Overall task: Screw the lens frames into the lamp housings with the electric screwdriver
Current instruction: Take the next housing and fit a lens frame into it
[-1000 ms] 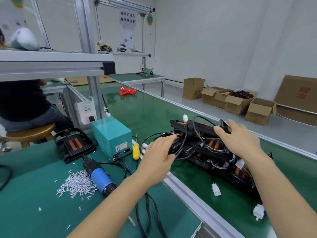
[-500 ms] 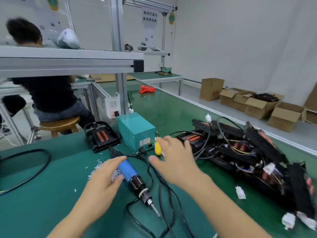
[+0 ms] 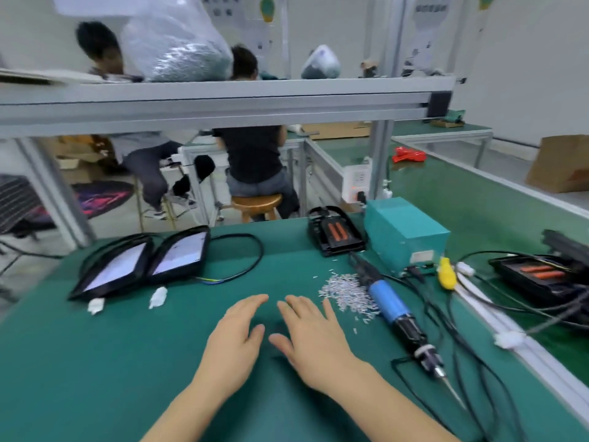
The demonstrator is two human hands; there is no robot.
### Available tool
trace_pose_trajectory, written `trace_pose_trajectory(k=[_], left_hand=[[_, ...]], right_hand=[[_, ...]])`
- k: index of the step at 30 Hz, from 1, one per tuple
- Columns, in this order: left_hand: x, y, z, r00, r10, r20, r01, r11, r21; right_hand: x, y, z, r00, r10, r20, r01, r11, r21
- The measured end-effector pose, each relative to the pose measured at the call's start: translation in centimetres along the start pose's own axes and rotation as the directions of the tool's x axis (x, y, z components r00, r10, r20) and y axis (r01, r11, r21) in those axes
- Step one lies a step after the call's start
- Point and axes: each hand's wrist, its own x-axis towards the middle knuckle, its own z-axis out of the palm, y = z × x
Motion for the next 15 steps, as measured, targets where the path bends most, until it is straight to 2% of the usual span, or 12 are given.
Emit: trace_pose_trajectory(k=[5, 9, 12, 15], left_hand=[[1.7, -3.5, -2.0, 0.985, -0.024, -0.168, 0.042, 0.994, 0.104], [5.1, -7.0, -4.6, 0.943, -0.080, -0.322, 0.170, 0.950, 0.263], [7.7, -9.4, -6.3, 0.932, -0.097, -0.348, 0.251, 0.867, 0.430], [9.7, -11.1, -7.0, 0.950, -0.089, -0.299, 0.250, 0.791, 0.559]], right_hand=[[0.4, -0.4, 2.5, 0.995, 0.012, 0.098, -0.012, 1.000, -0.003], [0.0, -0.1, 3.8, 0.995, 0.023, 0.102, -0.023, 1.000, 0.004], [-0.2, -0.1, 4.2, 0.997, 0.016, 0.075, -0.016, 1.000, 0.006], [-0.1, -0.2, 4.2, 0.998, 0.013, 0.067, -0.013, 1.000, 0.003]])
